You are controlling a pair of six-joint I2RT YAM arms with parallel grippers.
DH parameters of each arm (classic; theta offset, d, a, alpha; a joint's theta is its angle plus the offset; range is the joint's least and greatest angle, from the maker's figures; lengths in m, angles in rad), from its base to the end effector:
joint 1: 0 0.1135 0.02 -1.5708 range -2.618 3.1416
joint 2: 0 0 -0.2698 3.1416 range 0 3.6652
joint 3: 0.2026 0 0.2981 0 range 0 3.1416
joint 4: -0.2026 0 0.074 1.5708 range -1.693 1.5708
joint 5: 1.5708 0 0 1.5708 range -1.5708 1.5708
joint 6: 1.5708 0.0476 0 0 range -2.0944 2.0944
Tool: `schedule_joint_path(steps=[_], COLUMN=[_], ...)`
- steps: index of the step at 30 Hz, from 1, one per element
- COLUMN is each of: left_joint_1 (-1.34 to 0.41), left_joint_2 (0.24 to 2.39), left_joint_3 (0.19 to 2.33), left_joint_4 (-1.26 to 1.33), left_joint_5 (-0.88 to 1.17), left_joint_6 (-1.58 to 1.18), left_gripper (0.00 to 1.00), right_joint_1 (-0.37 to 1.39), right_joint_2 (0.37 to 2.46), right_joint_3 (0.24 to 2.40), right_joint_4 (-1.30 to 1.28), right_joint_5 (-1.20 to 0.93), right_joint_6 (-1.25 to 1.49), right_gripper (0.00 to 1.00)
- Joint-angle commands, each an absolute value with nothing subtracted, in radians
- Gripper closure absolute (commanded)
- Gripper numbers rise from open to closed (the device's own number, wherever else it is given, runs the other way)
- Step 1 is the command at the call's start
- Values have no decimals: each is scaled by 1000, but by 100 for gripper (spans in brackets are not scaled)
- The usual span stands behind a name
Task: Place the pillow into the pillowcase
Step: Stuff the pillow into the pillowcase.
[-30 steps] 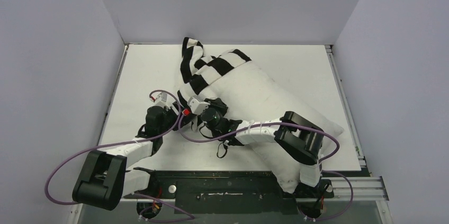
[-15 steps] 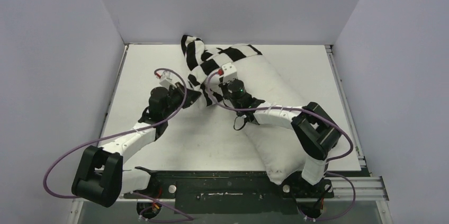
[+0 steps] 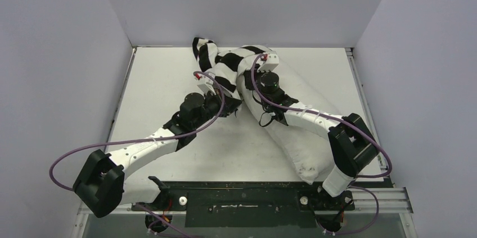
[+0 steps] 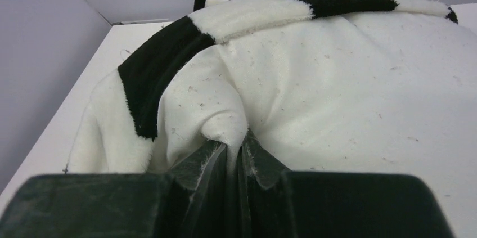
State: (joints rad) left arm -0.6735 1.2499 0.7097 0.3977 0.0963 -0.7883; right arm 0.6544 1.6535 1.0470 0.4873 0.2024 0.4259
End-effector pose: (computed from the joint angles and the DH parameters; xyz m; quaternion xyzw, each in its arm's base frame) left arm 0.2600 -0.2134 0.2536 -0.0118 0.7553 -0.4638 0.4628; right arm 0.3519 0.2579 0.2509 -0.0182 0.7469 0.2748 0.6052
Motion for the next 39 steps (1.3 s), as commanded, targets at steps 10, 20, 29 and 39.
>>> schedule_joint_path(steps=[10,20,29,39], left_joint_1=[-886,-1005,-1029,-997], left_joint_2=[1165,1130,1099,961], left_joint_3=[613,551,536,751], left_joint_4=[458,395,299,9], left_joint_5=[83,-54,-104,-222], left_joint_6=[-862,-869,-867,-622], left_gripper=[100,100,92,45], right_joint_1=[647,664,735,602], right_joint_2=[1633,1619,1466,1293], right_joint_3=[1054,950,826,1030], right_joint_4=[720,752,585,48], right_joint_5=[348,195,89,-173], right_joint_6=[615,596,504,361], right_gripper=[100,100,77,21])
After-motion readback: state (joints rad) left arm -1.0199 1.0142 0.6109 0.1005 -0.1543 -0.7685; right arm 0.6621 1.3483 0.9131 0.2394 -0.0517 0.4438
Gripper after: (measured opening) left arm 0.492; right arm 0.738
